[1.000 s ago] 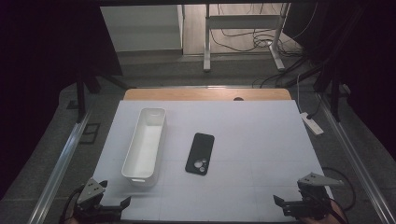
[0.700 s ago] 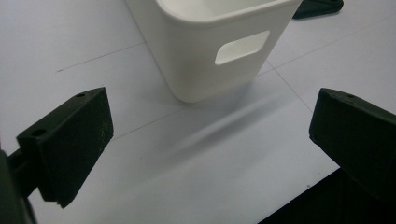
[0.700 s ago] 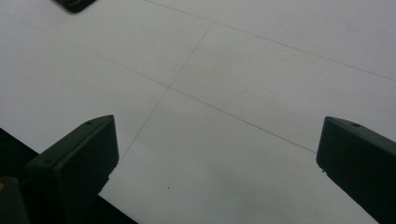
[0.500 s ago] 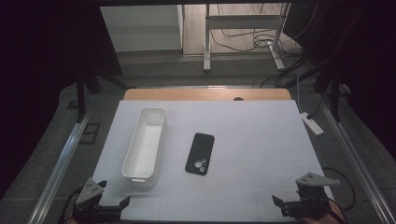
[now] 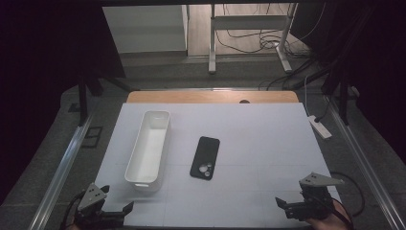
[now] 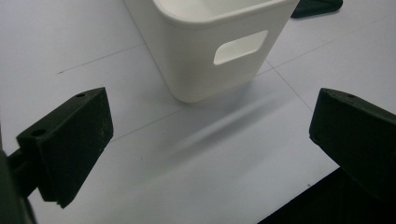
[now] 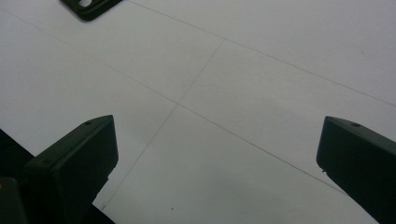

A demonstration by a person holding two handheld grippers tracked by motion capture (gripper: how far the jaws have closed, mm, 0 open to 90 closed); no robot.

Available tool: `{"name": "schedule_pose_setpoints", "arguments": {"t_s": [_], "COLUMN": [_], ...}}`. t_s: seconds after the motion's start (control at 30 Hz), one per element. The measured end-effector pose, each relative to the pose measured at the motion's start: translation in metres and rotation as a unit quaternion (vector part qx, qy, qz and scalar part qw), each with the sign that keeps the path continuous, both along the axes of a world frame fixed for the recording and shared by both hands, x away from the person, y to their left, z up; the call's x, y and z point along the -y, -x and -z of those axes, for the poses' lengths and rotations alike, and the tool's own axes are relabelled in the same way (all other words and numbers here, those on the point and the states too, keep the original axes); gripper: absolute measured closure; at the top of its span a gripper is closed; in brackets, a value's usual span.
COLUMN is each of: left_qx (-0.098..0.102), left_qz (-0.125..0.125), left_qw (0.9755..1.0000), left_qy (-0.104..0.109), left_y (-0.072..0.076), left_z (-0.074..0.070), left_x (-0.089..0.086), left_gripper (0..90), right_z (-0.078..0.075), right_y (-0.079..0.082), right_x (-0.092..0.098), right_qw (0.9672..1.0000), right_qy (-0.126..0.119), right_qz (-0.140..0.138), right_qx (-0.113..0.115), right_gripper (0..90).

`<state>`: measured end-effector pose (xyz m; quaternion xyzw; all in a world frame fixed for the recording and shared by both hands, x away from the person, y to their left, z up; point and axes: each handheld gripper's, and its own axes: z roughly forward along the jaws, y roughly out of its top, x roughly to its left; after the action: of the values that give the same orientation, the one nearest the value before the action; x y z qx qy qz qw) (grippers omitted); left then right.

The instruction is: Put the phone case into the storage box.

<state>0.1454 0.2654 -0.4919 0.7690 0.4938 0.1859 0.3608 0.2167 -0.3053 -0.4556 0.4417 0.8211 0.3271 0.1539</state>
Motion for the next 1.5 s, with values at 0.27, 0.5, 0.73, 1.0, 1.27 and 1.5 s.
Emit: {"name": "schedule_pose_setpoints", "arguments": {"t_s": [0.27,0.5,0.73,1.0,1.27,1.5], "left_qx": [-0.001,-0.001,-0.002,-0.002,-0.003,-0.003], "left_qz": [0.001,0.001,0.001,0.002,0.001,0.001], "left_qw": [1.0,1.0,1.0,1.0,1.0,1.0], "left_qy": [0.0,0.001,0.0,0.0,-0.003,-0.001], "left_y": [0.0,0.0,0.0,0.0,0.0,-0.001], "left_z": [0.0,0.0,0.0,0.0,0.0,0.0], "left_x": [0.0,0.0,0.0,0.0,0.0,0.0], "left_gripper": [0.5,0.5,0.5,0.6,0.6,0.6], "right_z": [0.0,0.001,0.0,0.0,-0.001,-0.002], "right_y": [-0.008,-0.016,-0.024,-0.033,-0.041,-0.047], "right_x": [-0.004,-0.009,-0.014,-0.017,-0.022,-0.028], "right_qw": [0.9999,0.9996,0.9991,0.9988,0.9982,0.9977], "right_qy": [-0.005,-0.002,0.006,-0.003,-0.006,-0.004], "right_qz": [-0.014,-0.029,-0.042,-0.049,-0.059,-0.066], "right_qx": [0.0,0.001,-0.001,-0.008,-0.009,-0.013], "right_gripper": [0.0,0.0,0.0,0.0,0.0,0.0]}}
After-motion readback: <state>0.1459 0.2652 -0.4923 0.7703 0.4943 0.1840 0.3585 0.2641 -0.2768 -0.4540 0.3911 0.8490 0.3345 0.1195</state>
